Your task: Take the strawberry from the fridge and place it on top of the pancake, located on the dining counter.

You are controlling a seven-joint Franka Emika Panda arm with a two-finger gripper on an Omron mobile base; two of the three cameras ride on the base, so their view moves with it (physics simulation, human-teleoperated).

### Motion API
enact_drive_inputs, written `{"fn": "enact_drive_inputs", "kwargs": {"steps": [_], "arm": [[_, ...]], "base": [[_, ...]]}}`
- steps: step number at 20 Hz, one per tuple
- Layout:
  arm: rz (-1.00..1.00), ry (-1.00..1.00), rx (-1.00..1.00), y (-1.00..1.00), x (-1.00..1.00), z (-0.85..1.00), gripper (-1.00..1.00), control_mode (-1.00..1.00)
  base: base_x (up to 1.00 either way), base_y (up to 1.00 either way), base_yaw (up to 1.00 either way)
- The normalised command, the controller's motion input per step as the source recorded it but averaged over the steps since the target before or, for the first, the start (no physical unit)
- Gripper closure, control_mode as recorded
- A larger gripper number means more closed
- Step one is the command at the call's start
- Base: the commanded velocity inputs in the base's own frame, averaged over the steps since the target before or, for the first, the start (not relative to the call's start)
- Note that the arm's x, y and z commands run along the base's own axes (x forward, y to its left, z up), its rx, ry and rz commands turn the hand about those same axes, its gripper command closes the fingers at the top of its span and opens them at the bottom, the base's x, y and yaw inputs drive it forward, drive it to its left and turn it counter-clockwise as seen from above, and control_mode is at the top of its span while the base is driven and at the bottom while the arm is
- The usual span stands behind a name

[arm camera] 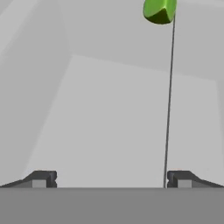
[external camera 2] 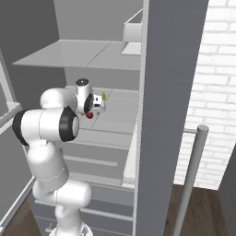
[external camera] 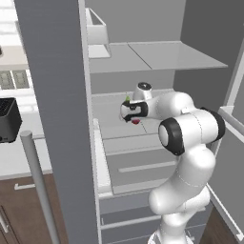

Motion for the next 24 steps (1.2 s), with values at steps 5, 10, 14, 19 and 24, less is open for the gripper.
{"fn": "enact_drive_inputs", "kwargs": {"steps": [5, 10, 14, 19, 24], "arm": [[-0.08, 0.08, 0.0, 0.0, -0.12, -0.11, -1.0, -1.0], [-0.05, 0.08, 0.0, 0.0, -0.01, -0.1, -1.0, -1.0], [-0.03, 0.06, 0.0, 0.0, -0.08, -0.08, -1.0, -1.0], [-0.03, 0.02, 0.0, 0.0, -0.28, -0.19, -1.0, -1.0], [-0.03, 0.0, 0.0, -0.01, -0.37, -0.16, -1.0, -1.0]], "base": [[0.0, 0.0, 0.0], [0.0, 0.0, 0.0], [0.0, 0.0, 0.0], [0.0, 0.0, 0.0], [0.0, 0.0, 0.0]]}}
